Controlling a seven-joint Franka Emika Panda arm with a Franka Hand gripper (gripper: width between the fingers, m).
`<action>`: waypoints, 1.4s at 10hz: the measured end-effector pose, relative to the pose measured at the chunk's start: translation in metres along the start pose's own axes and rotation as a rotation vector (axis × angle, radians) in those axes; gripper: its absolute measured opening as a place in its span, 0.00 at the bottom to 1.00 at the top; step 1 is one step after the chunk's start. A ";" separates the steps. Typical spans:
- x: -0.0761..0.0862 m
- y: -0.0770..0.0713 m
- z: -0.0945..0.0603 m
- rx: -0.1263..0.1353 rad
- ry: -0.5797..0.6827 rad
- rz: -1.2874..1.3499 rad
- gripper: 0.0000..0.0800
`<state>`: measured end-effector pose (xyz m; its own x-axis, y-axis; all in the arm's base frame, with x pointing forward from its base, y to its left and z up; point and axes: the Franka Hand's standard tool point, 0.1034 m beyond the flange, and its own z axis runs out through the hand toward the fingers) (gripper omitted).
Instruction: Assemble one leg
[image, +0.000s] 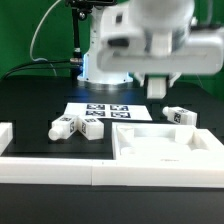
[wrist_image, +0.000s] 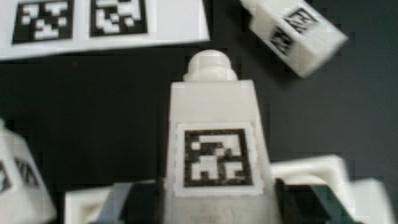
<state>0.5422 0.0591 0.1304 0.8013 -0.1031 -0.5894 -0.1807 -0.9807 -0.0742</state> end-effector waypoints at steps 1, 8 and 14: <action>0.005 -0.016 -0.016 -0.021 0.063 0.006 0.36; 0.041 -0.039 -0.034 -0.053 0.698 -0.106 0.36; 0.055 -0.054 -0.045 -0.029 1.064 -0.173 0.36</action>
Offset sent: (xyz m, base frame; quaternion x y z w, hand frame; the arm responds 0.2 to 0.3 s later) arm 0.0000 0.0000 0.0000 0.0000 0.1296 0.0000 0.9916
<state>0.6215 0.0987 0.1380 0.9019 -0.0407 0.4300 -0.0154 -0.9980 -0.0621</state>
